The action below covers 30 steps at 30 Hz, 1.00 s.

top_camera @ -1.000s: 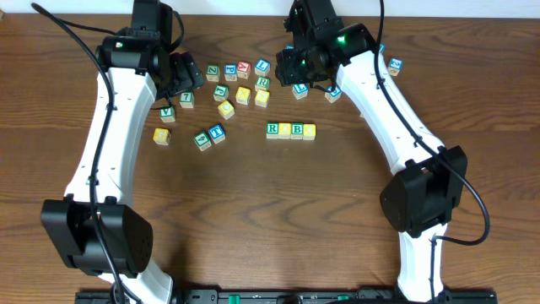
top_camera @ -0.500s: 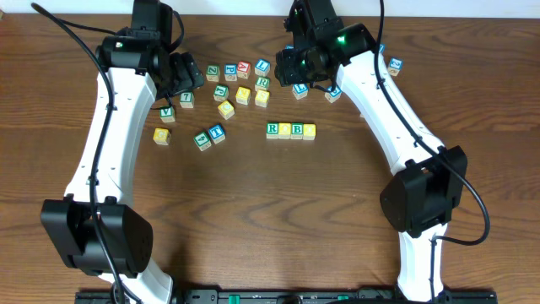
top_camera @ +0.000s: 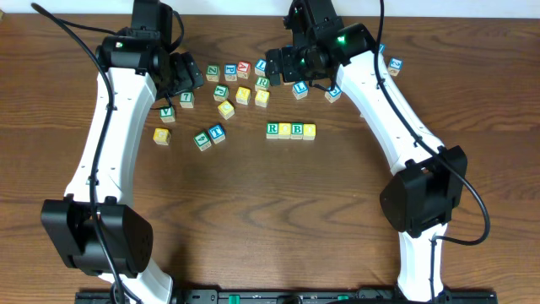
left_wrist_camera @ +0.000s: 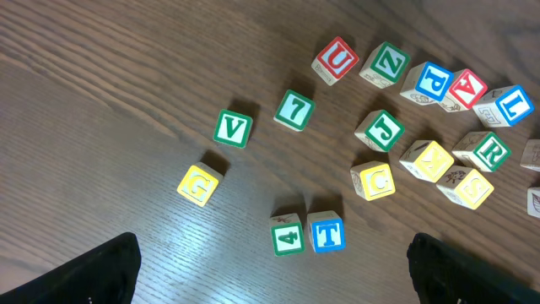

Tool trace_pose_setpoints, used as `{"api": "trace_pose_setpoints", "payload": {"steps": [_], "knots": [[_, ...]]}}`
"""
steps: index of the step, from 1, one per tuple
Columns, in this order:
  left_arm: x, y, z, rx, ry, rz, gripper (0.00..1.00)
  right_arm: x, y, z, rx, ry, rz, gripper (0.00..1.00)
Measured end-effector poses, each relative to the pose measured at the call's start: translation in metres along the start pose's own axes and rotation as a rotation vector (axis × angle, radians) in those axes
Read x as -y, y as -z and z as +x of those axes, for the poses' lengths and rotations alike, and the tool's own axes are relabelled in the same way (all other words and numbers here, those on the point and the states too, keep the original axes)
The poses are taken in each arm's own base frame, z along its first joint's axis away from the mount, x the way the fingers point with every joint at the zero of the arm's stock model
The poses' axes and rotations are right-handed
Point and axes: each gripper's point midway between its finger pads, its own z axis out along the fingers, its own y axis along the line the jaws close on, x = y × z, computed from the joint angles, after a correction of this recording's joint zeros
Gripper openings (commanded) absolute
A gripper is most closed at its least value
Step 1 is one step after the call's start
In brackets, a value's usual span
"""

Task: Spell out ROBOT
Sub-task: 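Raise the right gripper and move it back over the pile, then reach the left gripper toward the blue T block near the pile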

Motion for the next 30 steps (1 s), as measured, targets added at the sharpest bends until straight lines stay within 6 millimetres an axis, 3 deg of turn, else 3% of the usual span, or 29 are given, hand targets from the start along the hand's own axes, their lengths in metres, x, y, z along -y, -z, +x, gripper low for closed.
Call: {"api": "trace_pose_setpoints", "payload": {"steps": [4,11,21,30], "knots": [[0.0,0.0,0.0,0.0,0.0,0.0,1.0,0.001,0.0,0.0,0.002,-0.023,0.006,0.83],[0.0,0.0,0.0,0.0,0.0,0.0,1.0,0.001,0.0,-0.003,0.015,-0.015,0.01,0.83],[0.0,0.0,0.0,0.0,0.0,0.0,1.0,-0.001,0.002,-0.033,0.145,-0.043,0.026,0.82],[0.0,0.0,0.0,0.0,0.0,0.0,1.0,-0.017,-0.002,-0.015,0.088,-0.037,0.031,0.81]]}}
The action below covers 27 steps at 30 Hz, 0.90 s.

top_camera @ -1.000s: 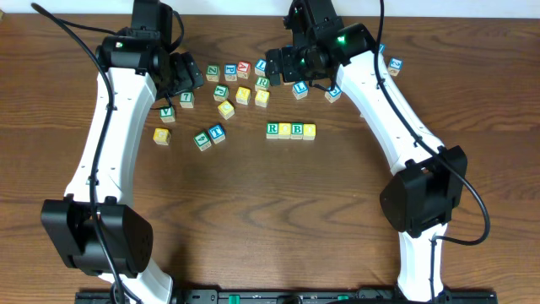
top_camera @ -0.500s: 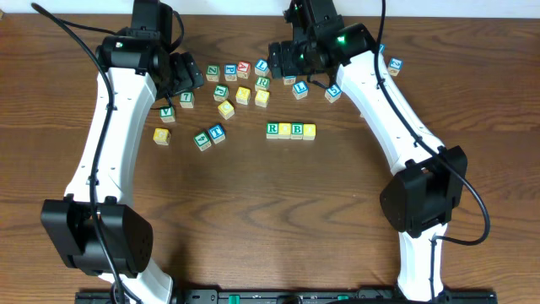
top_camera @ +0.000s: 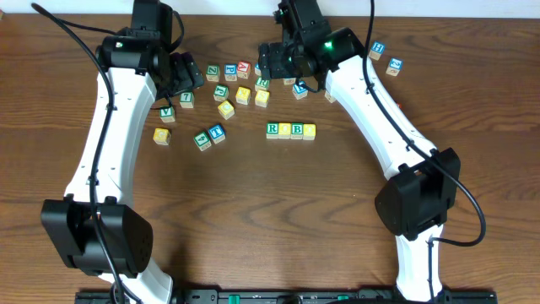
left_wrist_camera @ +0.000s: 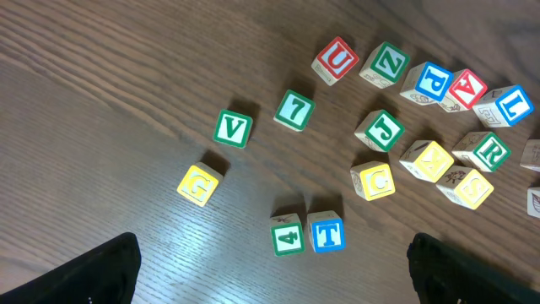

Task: Spell out ROBOT
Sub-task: 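Reach the left gripper toward the blue T block near the pile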

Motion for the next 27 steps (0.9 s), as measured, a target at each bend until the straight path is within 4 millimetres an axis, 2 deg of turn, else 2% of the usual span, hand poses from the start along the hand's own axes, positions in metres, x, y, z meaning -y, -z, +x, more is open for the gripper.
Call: {"api": "trace_pose_setpoints", "payload": {"steps": [10,13,15,17,20,23,27], "knots": [[0.0,0.0,0.0,-0.002,0.0,0.0,1.0,0.006,-0.004,0.014,-0.058,-0.008,0.022,0.83],[-0.002,0.001,0.016,-0.069,-0.005,0.002,1.0,0.009,-0.003,0.02,-0.084,-0.012,0.027,0.83],[0.003,0.001,0.017,-0.076,0.011,0.028,1.0,0.015,-0.002,0.026,-0.115,-0.016,0.03,0.84],[0.008,0.001,0.017,-0.084,0.026,0.054,0.99,0.027,0.0,0.029,-0.141,-0.025,0.043,0.87],[0.017,0.002,0.022,-0.113,0.052,0.104,0.86,0.051,0.005,0.029,-0.163,-0.053,0.071,0.88],[0.028,0.003,0.025,-0.123,0.072,0.141,0.79,0.079,0.016,0.026,-0.168,-0.095,0.101,0.88],[0.053,-0.001,0.04,-0.14,0.061,0.168,0.75,0.111,0.035,0.021,-0.163,-0.151,0.135,0.89]]}}
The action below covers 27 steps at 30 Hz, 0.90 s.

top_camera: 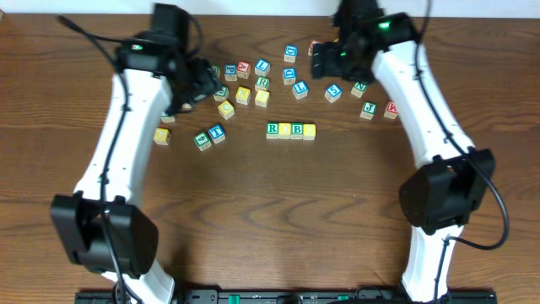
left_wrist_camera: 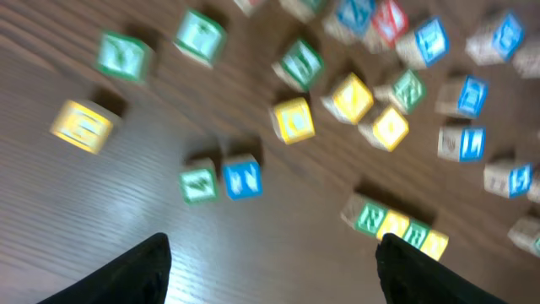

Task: Spell out ROBOT
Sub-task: 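Reach the left gripper toward the blue T block near the pile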

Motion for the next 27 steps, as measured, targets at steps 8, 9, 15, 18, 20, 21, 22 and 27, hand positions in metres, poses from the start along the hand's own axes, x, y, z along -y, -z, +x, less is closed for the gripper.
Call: {"api": "trace_pose_setpoints", "payload": {"steps": [8,9,15,18,20,21,22,27], "knots": [[0.034,-0.057,0.049,-0.075,-0.037,-0.129,0.64,0.022,0.01,0.002,-0.018,-0.037,0.024,0.89],[0.032,-0.064,0.052,-0.081,-0.026,-0.152,0.62,0.021,0.01,0.004,-0.025,-0.035,0.025,0.89],[0.008,-0.104,0.054,-0.115,0.047,-0.271,0.61,0.019,0.01,0.012,-0.055,-0.023,0.029,0.9],[-0.004,-0.116,0.052,-0.126,0.075,-0.305,0.61,0.017,0.01,0.013,-0.058,-0.016,0.028,0.91],[-0.01,-0.121,0.048,-0.125,0.088,-0.316,0.61,0.015,0.01,0.014,-0.058,-0.008,0.026,0.92],[-0.012,-0.122,0.047,-0.125,0.094,-0.321,0.61,0.013,0.01,0.014,-0.059,-0.005,0.026,0.92],[-0.014,-0.123,0.045,-0.125,0.099,-0.323,0.61,0.012,0.009,0.015,-0.059,-0.001,0.025,0.93],[-0.016,-0.124,0.04,-0.112,0.108,-0.319,0.54,0.007,0.009,0.016,-0.061,0.009,0.021,0.93]]}}
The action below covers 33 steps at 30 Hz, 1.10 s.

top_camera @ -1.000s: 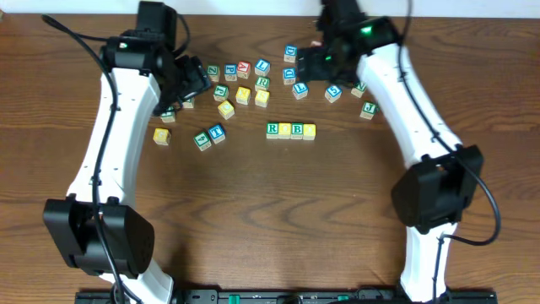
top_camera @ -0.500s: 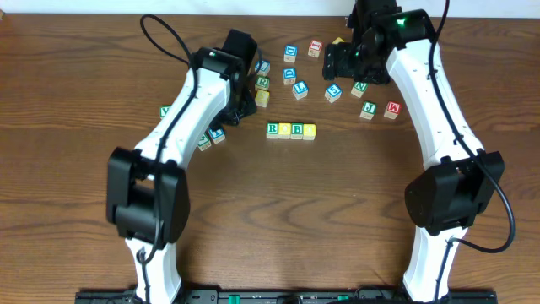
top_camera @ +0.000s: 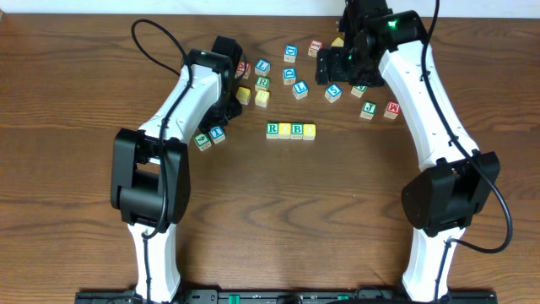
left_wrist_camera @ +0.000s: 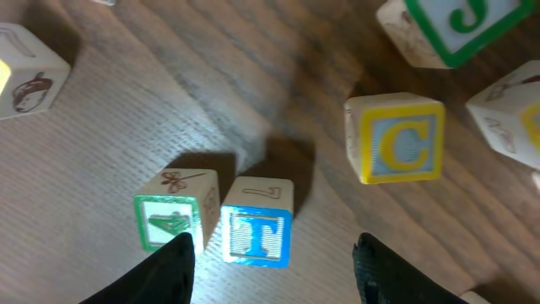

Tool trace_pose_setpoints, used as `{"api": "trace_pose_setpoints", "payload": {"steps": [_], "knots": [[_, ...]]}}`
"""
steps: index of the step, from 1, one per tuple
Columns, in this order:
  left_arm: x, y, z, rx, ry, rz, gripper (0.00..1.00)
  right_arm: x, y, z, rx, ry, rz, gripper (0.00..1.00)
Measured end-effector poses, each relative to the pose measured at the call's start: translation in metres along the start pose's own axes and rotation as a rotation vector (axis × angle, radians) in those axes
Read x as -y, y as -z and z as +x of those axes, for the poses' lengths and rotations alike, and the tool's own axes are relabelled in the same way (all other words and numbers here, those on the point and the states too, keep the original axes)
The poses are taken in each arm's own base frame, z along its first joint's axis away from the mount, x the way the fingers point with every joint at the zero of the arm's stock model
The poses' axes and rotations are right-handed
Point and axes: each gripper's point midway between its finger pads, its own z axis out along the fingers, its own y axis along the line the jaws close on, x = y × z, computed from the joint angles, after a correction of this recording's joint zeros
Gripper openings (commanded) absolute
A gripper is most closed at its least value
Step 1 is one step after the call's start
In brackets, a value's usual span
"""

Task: Spell out ROBOT

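A row of blocks [top_camera: 291, 129] reading R, a yellow block, B and another yellow block lies mid-table. The blue T block [left_wrist_camera: 257, 228] sits to its left, touching a green-edged block [left_wrist_camera: 175, 221]; overhead the T block [top_camera: 218, 133] lies just past my left arm's end. My left gripper [left_wrist_camera: 274, 272] is open and low over the table, with one finger on each side of the T block and the left finger [left_wrist_camera: 164, 270] in front of the green block. My right gripper [top_camera: 331, 66] hovers over the back-right blocks; its jaws are not visible.
A yellow C block [left_wrist_camera: 398, 139] and a green J block [left_wrist_camera: 447, 29] lie close behind the T. More lettered blocks [top_camera: 291, 72] are scattered along the back. Two loose blocks [top_camera: 380, 109] sit right of the row.
My left gripper was higher, with most of the blocks and the row in its view. It is now low and open around the T block. The right arm has hardly moved.
My left gripper first hung open and high over the left cluster, while the right arm was over the back-centre blocks. The right arm then stood at the back right. The left gripper shifted toward the centre and is now low around the T.
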Motion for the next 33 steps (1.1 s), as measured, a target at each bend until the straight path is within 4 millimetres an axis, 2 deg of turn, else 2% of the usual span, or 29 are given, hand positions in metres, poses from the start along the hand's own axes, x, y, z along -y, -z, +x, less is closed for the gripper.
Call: {"api": "trace_pose_setpoints", "payload": {"steps": [7,13,33], "knots": [[0.009,-0.003,0.004,0.005,0.001,0.009,0.52,0.0,0.0,0.0,0.0,0.002,0.0,0.93],[0.008,-0.014,0.007,-0.011,0.002,-0.009,0.52,0.0,0.0,0.0,0.0,0.005,0.0,0.94],[0.001,-0.016,0.011,-0.024,0.02,-0.039,0.52,0.0,0.0,0.001,-0.003,0.01,0.001,0.94]]}}
